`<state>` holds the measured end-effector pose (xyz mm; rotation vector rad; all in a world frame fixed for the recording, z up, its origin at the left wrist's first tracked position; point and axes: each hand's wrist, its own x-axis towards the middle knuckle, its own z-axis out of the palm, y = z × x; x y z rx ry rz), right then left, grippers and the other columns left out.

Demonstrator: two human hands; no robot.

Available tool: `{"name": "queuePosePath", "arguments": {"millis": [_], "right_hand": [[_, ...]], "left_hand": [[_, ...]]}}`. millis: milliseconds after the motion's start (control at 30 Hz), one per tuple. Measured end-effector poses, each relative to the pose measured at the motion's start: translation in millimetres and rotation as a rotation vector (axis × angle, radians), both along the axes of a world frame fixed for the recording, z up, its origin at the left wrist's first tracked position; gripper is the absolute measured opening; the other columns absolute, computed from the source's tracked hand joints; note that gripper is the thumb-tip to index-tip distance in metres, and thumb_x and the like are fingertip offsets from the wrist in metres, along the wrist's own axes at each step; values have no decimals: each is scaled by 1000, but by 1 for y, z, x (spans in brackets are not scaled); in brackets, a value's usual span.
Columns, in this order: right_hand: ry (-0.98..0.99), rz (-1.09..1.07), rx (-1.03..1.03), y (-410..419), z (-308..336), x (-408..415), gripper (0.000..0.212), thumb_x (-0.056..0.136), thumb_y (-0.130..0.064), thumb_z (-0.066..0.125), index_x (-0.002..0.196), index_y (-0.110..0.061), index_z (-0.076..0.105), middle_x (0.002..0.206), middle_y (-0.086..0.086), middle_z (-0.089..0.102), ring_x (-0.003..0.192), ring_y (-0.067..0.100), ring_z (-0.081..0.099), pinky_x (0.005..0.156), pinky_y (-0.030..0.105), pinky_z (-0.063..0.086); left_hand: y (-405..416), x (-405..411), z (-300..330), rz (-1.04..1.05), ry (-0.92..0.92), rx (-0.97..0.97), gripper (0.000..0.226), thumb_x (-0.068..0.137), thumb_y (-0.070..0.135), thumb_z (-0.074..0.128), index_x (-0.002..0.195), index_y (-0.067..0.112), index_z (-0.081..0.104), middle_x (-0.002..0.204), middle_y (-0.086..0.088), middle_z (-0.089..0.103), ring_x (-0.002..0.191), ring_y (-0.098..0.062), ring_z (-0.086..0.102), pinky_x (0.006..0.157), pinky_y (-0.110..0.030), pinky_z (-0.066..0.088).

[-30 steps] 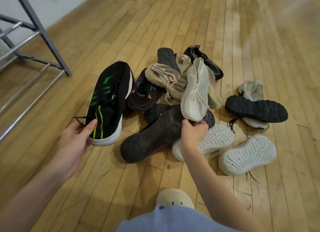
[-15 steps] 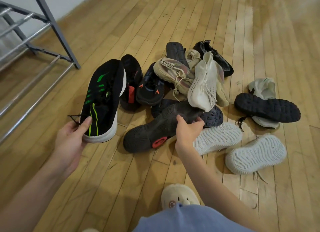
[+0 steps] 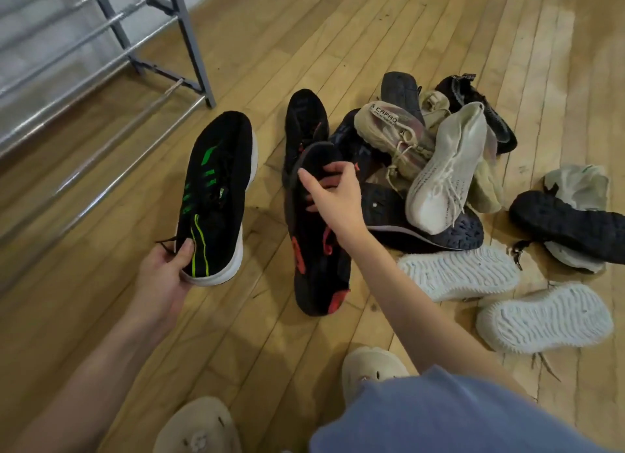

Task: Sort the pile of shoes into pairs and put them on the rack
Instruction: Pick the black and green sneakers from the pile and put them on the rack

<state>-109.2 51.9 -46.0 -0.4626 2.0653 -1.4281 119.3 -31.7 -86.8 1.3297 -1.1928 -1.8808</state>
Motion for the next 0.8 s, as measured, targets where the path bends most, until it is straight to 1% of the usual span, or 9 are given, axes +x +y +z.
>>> {"name": "queuePosePath", "arguments": {"millis": [67, 100, 233, 300, 367, 433, 533, 667, 800], "right_hand": [[-45, 66, -113, 7, -7, -1, 29, 92, -16, 63, 116, -5, 52, 96, 9, 64, 89, 21, 68, 73, 28, 58], [26, 59, -158, 13, -10, 1, 21, 93, -9, 59, 113, -5, 55, 93, 8, 65, 87, 21, 69, 73, 28, 58], [514, -149, -43, 48, -34, 2, 15, 86, 0, 52, 93, -11, 60, 92, 0, 60, 85, 12, 58, 75, 25, 48], [623, -109, 189, 62, -56, -13, 29, 84, 1, 53, 112, -8, 57, 114, 5, 54, 106, 17, 54, 91, 32, 47], [763, 115, 528, 68, -79, -37, 62, 81, 2, 57, 140, -3, 37, 144, 14, 37, 136, 29, 34, 114, 41, 30], [855, 289, 723, 69, -91, -57, 83, 81, 1, 61, 150, -2, 15, 157, 19, 16, 147, 34, 12, 120, 44, 14], [905, 362, 773, 63, -93, -73, 89, 80, -3, 66, 151, -3, 11, 157, 23, 10, 147, 37, 7, 119, 46, 12], [899, 322, 798, 52, -70, -80, 100, 69, -17, 79, 149, -10, 18, 140, 20, 36, 132, 39, 32, 108, 45, 28], [910, 347, 627, 64, -25, -76, 103, 65, -27, 79, 150, -17, 22, 132, 18, 37, 124, 38, 33, 105, 44, 29]], "left_hand": [[6, 9, -8, 42, -22, 28, 34, 100, 14, 44, 132, 4, 51, 130, -9, 61, 118, -22, 59, 92, -34, 48], [9, 13, -11, 64, -21, 46, 34, 100, 14, 44, 132, 3, 50, 131, -10, 60, 118, -22, 59, 90, -33, 48], [16, 17, -14, 98, 3, 96, 35, 101, 15, 43, 133, 2, 50, 131, -10, 61, 118, -22, 59, 89, -32, 48], [18, 15, -12, 100, 29, 99, 36, 101, 15, 42, 134, 1, 49, 130, -10, 61, 117, -21, 60, 88, -31, 48], [19, 11, -10, 84, 45, 90, 36, 101, 15, 42, 134, 1, 49, 129, -8, 62, 117, -19, 61, 89, -31, 48], [19, 6, -7, 67, 50, 77, 35, 101, 15, 43, 133, 2, 49, 128, -8, 63, 117, -20, 61, 92, -33, 48], [23, -2, -2, 56, 45, 55, 34, 100, 14, 45, 131, 4, 51, 127, -7, 64, 116, -19, 61, 98, -36, 47], [28, -11, 5, 55, 59, 49, 33, 99, 13, 46, 131, 4, 51, 125, -7, 64, 115, -18, 62, 96, -34, 47], [29, -15, 11, 66, 71, 66, 33, 99, 12, 46, 130, 3, 51, 126, -10, 63, 117, -21, 61, 97, -35, 46]]}}
